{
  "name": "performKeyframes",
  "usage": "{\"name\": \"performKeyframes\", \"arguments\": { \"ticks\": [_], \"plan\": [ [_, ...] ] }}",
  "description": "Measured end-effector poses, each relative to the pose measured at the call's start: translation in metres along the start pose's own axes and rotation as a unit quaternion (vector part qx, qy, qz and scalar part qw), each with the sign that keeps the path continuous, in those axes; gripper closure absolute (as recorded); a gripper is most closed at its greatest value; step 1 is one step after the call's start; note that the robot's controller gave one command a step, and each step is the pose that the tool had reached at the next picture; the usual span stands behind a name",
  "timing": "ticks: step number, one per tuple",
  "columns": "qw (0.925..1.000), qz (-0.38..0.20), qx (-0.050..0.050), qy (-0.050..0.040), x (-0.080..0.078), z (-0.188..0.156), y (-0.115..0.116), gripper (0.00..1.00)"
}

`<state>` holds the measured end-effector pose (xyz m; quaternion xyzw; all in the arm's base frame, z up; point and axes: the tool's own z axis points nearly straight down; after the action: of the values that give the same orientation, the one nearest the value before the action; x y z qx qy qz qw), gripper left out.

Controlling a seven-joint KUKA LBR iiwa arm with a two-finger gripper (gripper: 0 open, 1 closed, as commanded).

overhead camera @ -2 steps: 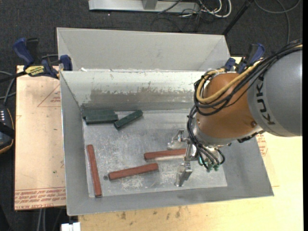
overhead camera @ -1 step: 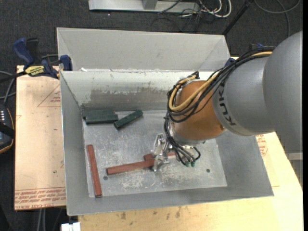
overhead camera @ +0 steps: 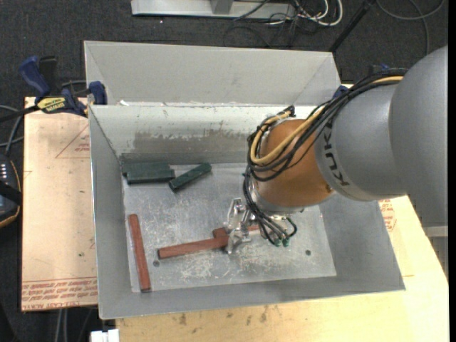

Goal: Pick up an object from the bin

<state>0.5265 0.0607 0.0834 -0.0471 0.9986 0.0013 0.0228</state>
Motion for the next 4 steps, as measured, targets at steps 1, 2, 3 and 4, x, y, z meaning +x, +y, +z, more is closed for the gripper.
{"name": "performKeyframes", "arguments": {
  "ticks": [1,2,3,4],
  "plan": [
    [0.9997,-0.018,0.0,0.0189,-0.004,-0.152,-0.008,1.0],
    [0.9996,-0.018,-0.001,0.0215,-0.002,-0.15,-0.008,0.0],
    [0.9996,-0.018,-0.001,0.0215,-0.002,-0.15,-0.008,0.0],
    [0.9994,-0.031,-0.001,0.0181,-0.006,-0.105,-0.001,0.0]
  ]
}}
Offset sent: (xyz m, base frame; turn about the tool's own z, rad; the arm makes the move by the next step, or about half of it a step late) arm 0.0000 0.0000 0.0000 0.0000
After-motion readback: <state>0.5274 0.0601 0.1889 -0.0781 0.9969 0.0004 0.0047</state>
